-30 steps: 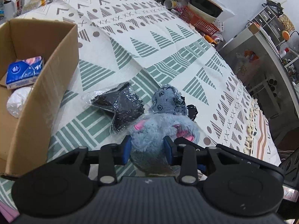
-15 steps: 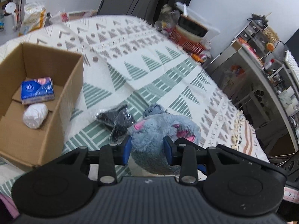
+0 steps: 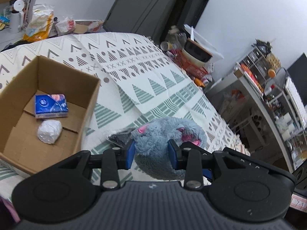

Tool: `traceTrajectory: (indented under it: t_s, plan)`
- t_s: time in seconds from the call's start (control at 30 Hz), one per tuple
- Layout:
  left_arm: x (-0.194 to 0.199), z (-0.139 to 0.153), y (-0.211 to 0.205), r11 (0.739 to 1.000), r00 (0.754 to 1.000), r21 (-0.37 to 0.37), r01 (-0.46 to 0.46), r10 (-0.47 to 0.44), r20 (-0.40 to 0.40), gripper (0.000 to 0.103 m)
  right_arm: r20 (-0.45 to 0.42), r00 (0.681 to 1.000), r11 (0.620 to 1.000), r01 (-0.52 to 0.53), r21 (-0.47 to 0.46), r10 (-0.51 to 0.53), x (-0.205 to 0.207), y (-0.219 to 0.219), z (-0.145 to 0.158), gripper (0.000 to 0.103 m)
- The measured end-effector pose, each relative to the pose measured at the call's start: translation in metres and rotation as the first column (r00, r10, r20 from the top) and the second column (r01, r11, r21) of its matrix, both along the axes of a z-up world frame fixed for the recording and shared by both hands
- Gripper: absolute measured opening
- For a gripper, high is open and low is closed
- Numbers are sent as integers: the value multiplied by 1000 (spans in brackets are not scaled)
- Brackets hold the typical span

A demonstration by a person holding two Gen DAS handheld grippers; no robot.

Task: Organize soft objects
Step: 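Lift the grey plush with the right tool and carry it toward the box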

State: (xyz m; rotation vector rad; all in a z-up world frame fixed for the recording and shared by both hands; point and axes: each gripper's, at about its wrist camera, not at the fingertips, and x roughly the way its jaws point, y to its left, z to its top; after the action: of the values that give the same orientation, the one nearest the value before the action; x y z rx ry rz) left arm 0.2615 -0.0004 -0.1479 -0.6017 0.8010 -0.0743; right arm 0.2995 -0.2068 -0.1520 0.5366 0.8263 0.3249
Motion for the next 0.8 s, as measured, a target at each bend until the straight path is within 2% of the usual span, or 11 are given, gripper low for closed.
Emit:
traceTrajectory:
  t_s: [0.23,0.47,0.8]
  plan:
    - [-2,6,30,998,998,-24,-57,57,11,36,11,1000,1000,-29,-10,29,7,30,9,30]
    - [-3,6,61,991,993,-58,-117,116,-19,36,-7,999,999,-42,29,42,11,58,8,30]
    - [-11,4,105,964,971,-118,-237,234,-43,36,-6,996,995,-84,56,85,19,97,10,30]
